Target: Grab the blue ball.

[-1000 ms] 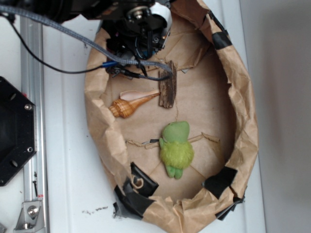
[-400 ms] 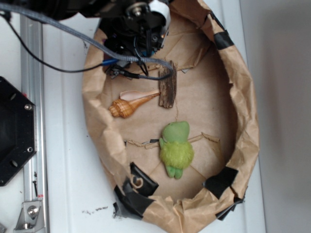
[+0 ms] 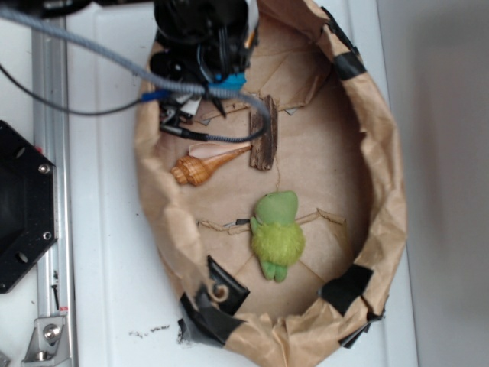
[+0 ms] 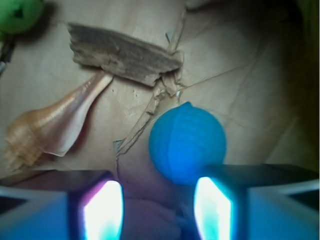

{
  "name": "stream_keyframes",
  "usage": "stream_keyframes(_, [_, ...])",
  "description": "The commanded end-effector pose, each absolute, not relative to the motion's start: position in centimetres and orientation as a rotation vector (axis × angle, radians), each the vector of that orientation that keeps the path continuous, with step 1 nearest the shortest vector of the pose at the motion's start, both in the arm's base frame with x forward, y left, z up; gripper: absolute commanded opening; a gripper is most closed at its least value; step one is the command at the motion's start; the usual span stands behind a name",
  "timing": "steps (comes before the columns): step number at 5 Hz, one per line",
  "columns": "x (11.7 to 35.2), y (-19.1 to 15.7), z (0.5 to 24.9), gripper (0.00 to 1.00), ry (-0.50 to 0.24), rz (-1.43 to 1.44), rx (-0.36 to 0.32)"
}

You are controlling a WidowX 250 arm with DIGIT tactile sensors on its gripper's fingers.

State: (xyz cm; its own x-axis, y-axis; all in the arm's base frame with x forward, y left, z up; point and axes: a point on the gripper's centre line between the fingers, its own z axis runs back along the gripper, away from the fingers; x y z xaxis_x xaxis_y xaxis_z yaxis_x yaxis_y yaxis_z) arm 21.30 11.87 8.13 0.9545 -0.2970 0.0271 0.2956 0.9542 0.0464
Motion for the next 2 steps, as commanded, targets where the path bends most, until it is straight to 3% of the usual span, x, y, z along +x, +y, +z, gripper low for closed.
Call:
stream_keyframes(1, [22.8, 13.6, 8.5, 1.0, -0.082, -0.29, 0.097])
stream_keyframes(2, [23.3, 13.3, 6.3, 1.0, -0.041, -0.315, 0.101])
